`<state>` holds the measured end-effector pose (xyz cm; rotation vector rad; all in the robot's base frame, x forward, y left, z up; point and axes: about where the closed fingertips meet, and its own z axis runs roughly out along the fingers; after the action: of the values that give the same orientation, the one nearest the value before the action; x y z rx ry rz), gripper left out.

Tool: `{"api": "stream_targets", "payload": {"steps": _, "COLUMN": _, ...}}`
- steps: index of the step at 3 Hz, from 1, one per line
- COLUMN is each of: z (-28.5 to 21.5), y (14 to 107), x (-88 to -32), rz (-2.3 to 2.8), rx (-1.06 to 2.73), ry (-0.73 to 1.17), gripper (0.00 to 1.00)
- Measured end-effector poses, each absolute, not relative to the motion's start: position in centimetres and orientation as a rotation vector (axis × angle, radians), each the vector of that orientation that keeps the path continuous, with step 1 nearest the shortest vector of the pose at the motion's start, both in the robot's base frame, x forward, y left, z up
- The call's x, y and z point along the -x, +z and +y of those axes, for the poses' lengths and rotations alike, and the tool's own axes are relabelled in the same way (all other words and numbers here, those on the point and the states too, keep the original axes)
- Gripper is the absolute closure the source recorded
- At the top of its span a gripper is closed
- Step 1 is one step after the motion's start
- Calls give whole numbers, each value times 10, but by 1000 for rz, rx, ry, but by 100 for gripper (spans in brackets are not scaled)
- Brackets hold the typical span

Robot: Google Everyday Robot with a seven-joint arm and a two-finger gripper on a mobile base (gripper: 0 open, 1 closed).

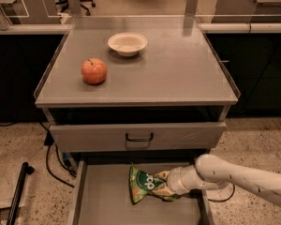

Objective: Place green rice chip bag into middle drawer

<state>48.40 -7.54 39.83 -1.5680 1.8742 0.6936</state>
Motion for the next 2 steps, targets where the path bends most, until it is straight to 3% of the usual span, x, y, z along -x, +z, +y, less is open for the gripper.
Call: {"api": "stream_targets", "payload": {"steps": 2, "z": -75, "y": 398, "x": -484, "rz": 1874, "rx": 1568, "ry": 694, "gripper": 8}}
